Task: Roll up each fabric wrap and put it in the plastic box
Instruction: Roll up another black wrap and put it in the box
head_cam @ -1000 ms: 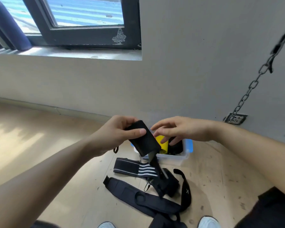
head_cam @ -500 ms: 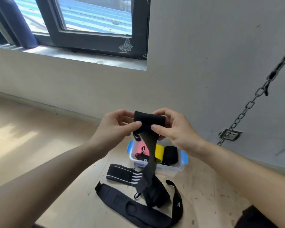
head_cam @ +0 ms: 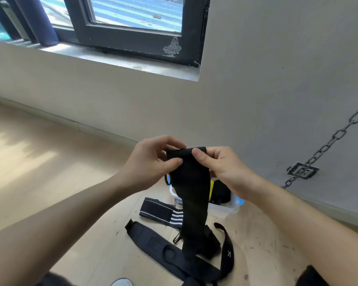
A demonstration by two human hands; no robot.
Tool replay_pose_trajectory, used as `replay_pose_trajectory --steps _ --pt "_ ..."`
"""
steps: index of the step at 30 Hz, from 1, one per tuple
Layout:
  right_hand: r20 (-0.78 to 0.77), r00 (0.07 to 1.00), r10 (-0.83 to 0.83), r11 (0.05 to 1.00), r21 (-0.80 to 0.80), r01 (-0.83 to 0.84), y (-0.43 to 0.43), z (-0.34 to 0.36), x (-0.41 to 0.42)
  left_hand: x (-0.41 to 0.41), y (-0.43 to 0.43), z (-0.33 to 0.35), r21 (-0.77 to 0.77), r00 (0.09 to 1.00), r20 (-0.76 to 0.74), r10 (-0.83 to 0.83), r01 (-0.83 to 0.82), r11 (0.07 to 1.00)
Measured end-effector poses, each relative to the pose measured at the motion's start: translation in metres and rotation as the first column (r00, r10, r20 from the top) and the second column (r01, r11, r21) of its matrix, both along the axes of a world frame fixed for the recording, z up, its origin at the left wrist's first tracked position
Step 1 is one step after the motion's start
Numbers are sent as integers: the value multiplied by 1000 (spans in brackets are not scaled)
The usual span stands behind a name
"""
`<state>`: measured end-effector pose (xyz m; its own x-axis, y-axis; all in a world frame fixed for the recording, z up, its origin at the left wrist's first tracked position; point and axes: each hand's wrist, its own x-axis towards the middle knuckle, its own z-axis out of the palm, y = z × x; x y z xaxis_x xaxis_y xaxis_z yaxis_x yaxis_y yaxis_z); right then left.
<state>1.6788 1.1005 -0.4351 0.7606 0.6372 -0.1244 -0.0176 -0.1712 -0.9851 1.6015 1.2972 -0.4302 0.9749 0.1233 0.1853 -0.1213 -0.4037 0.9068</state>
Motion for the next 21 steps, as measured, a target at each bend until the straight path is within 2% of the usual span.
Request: replay_pose_trajectory --steps 3,6,11,14,21 --pt "42 998 -37 999 -17 37 0 3 1 -1 -5 4 -53 999 -50 14 -17 998" --pt "134 989 -62 996 -56 70 -1 8 8 0 -10 10 -35 996 -88 29 -33 999" --pt "77 994 -81 996 35 79 -6 7 13 13 -19 15 -37 984 -130 124 -130 991" --pt "63 992 -106 993 52 103 -12 -1 18 13 -27 7 -72 982 -163 95 -108 992" --pt "28 991 -127 987 101 124 -17 -6 22 18 -24 4 -284 946 -314 -78 -16 959"
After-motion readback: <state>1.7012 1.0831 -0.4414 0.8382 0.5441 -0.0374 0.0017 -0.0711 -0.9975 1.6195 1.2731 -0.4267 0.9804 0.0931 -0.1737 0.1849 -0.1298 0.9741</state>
